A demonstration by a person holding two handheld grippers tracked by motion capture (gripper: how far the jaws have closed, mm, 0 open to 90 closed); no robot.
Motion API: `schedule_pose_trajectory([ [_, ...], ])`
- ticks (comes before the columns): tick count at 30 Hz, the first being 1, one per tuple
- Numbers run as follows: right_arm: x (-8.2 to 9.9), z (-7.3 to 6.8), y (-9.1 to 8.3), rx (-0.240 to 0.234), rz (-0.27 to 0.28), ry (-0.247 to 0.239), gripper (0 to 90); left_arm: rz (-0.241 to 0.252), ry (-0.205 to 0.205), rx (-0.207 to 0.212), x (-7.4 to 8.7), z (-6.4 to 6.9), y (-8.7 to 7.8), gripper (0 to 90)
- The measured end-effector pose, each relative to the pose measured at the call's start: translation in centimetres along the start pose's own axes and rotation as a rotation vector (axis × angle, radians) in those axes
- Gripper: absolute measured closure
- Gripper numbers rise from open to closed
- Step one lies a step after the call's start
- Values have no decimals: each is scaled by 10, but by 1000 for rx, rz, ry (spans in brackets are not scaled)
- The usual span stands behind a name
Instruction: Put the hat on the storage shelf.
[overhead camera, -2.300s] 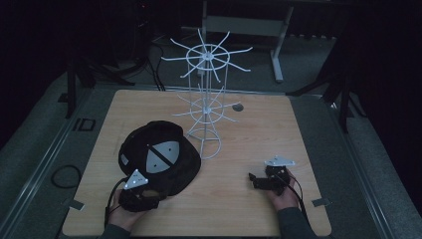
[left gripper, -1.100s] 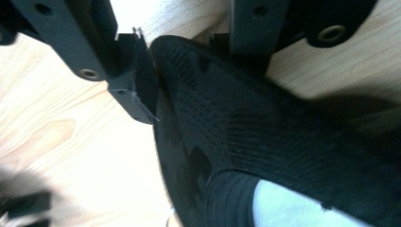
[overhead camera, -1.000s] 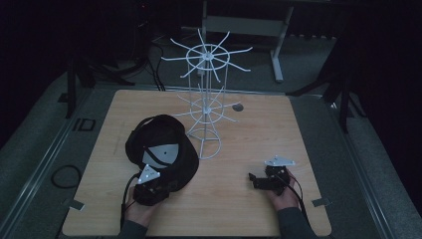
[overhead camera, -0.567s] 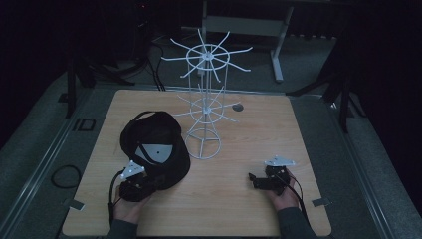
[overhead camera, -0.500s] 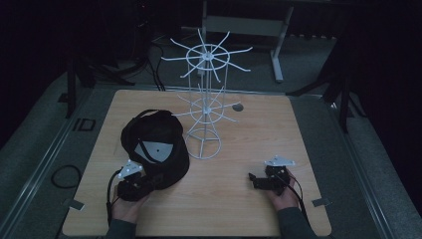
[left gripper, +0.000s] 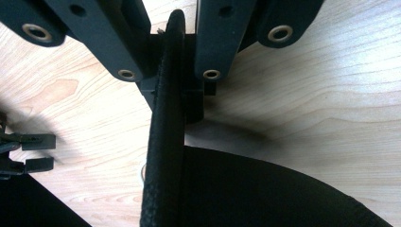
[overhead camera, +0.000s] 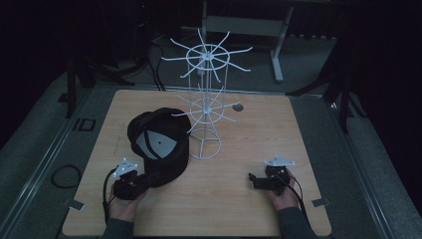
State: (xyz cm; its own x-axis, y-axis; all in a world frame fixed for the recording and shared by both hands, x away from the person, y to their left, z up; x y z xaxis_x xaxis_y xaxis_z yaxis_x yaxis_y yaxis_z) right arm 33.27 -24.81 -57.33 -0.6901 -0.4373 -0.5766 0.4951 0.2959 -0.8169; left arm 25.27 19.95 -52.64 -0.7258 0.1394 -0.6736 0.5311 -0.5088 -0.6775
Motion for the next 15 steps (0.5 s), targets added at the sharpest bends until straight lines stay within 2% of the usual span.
schedule_pose_trajectory([
  [15,0,0,0,-1,0,-1,135,19,29,-42,-10,-6,-8,865],
])
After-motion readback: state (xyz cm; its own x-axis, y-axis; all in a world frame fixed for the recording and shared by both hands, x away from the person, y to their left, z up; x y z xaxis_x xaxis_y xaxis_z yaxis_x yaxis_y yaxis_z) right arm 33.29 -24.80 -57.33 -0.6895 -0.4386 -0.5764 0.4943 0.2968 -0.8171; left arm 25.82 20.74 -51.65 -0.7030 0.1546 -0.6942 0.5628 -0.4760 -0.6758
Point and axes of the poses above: each handheld gripper's, and its own axes: y roughly forward along the jaws, x roughly out of its underside, z roughly to its right, the point moved 1 cm from there along y, roughly forward along the jaws, and after that the axes turned 11 degrees about -z, right-handed, at the moved point
